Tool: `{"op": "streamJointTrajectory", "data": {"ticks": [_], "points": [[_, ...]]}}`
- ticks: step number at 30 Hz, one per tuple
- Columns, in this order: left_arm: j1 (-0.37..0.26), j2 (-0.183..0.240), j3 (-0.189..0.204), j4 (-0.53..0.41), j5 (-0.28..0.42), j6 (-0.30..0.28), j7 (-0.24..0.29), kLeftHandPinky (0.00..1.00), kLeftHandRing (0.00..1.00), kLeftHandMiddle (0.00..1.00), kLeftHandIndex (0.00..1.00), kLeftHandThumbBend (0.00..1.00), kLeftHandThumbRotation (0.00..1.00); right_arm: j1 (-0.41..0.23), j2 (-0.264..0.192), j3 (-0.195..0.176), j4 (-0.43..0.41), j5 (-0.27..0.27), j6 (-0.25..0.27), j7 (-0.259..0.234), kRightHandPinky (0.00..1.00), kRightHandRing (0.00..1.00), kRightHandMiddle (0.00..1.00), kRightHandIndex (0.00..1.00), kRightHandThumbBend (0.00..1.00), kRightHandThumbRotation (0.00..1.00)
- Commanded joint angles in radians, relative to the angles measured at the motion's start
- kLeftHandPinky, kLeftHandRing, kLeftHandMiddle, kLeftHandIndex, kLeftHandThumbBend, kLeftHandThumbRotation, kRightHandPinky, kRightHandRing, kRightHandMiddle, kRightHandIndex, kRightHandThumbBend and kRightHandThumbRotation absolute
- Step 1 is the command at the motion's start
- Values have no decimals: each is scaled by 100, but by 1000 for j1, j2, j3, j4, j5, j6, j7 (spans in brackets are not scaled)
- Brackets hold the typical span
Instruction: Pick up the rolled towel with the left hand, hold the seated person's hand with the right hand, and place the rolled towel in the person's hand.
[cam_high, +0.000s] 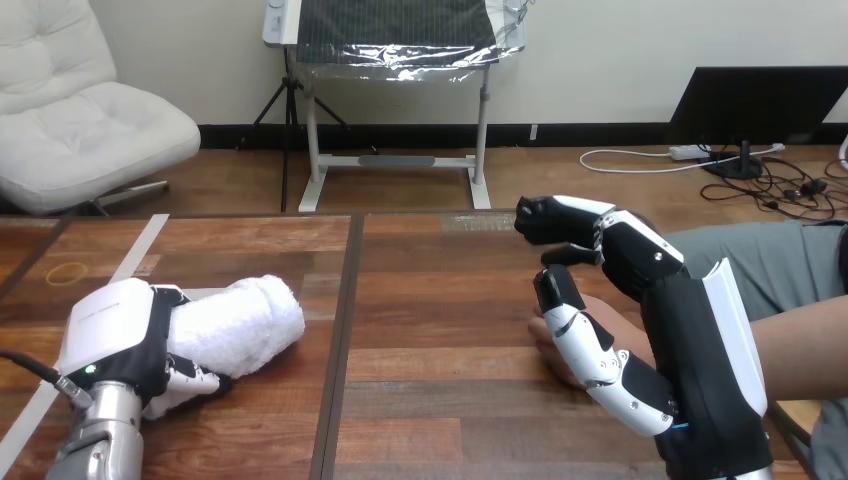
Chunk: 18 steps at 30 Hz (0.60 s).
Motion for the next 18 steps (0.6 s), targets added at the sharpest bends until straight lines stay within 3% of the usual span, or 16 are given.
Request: {"op": "streamJointTrajectory", "data": {"ticks": [1,6,10,18], "points": [[-7,-3,-23,10,1,-37,9,35,41,49,55,70,0,-63,-1,-15,3,13,-29,-5,59,67,68,69,25,45],[-5,-5,-18,11,-4,-60,23,36,42,49,55,70,0,-64,-2,-14,1,18,-24,-2,58,67,67,69,25,44],[5,-5,-6,6,-21,-115,44,36,42,49,55,70,0,-66,-1,-13,2,18,-25,-2,58,67,67,69,25,43],[31,-8,12,-23,-57,-171,39,37,42,49,55,68,0,-70,0,-12,4,15,-30,-4,58,66,66,69,24,40]]}}
